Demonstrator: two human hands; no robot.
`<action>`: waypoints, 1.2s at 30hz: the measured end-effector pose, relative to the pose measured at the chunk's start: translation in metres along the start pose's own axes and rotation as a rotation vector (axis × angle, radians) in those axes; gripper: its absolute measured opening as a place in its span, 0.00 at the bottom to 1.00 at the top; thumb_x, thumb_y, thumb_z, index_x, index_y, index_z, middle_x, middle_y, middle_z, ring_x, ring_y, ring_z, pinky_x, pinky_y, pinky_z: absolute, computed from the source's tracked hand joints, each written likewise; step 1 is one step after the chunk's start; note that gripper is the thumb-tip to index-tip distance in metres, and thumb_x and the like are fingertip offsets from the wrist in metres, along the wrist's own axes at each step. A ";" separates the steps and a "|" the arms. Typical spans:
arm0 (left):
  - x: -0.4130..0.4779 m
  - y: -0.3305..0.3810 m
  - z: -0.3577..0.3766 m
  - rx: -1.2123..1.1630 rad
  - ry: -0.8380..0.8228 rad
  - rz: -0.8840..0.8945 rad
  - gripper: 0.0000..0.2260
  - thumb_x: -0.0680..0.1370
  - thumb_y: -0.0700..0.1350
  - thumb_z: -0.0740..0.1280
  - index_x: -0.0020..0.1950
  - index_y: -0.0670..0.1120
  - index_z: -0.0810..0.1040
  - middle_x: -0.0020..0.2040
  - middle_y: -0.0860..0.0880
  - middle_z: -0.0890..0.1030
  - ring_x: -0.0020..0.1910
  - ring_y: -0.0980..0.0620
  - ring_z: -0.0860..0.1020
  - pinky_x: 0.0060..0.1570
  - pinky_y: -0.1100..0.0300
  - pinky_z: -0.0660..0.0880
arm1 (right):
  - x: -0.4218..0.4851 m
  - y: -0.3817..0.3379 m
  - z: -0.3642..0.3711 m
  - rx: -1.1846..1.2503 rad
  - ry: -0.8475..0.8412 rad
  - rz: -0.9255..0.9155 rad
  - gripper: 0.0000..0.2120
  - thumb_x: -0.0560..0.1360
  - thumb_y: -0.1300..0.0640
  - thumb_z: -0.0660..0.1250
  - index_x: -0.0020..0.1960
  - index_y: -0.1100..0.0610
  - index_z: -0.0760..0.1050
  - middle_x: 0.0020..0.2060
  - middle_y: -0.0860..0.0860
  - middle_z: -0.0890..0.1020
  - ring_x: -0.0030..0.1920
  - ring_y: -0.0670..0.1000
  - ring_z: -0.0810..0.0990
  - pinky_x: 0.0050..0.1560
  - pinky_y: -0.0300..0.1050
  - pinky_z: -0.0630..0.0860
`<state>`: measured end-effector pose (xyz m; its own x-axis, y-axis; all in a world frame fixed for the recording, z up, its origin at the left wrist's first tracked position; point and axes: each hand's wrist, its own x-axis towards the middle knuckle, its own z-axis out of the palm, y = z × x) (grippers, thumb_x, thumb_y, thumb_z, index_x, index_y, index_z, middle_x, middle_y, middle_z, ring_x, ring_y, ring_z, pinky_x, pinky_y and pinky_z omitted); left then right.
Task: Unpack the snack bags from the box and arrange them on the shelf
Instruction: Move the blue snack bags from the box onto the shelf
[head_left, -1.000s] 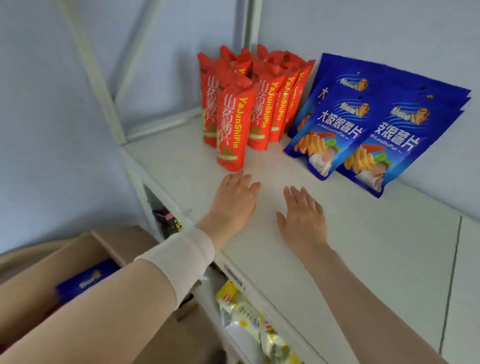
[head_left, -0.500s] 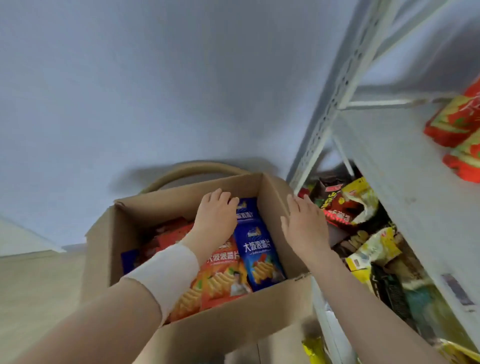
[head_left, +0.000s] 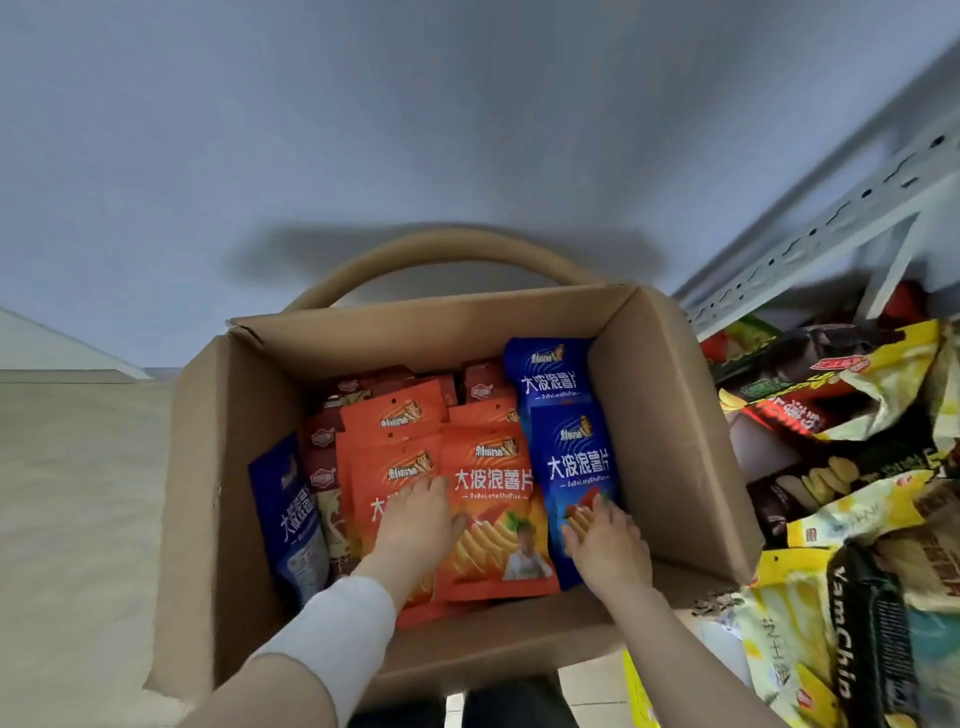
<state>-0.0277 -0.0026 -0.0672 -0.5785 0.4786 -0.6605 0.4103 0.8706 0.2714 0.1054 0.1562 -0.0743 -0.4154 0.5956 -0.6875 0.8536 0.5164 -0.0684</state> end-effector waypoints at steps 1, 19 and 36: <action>0.012 0.009 0.002 -0.093 -0.024 -0.024 0.26 0.79 0.55 0.60 0.73 0.46 0.61 0.70 0.46 0.69 0.68 0.46 0.67 0.66 0.53 0.66 | 0.010 0.004 0.002 0.053 -0.016 0.038 0.33 0.78 0.43 0.57 0.75 0.57 0.50 0.73 0.56 0.60 0.72 0.57 0.61 0.69 0.51 0.63; 0.224 0.098 -0.010 -1.208 -0.017 -0.427 0.19 0.76 0.39 0.68 0.64 0.36 0.70 0.61 0.40 0.76 0.60 0.42 0.76 0.50 0.54 0.74 | 0.123 0.049 0.044 0.619 -0.242 0.018 0.40 0.66 0.51 0.75 0.71 0.48 0.55 0.70 0.52 0.61 0.70 0.54 0.64 0.67 0.54 0.67; 0.170 0.070 -0.026 -1.271 0.407 -0.248 0.06 0.81 0.44 0.60 0.57 0.46 0.68 0.53 0.48 0.77 0.48 0.51 0.79 0.48 0.56 0.77 | 0.107 0.050 0.019 0.796 -0.467 0.055 0.31 0.62 0.61 0.79 0.60 0.53 0.67 0.54 0.47 0.76 0.51 0.45 0.75 0.50 0.39 0.73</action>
<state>-0.1153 0.1421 -0.1422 -0.7981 0.1019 -0.5938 -0.5347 0.3343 0.7761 0.1092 0.2338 -0.1655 -0.3467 0.2092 -0.9144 0.9046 -0.1831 -0.3849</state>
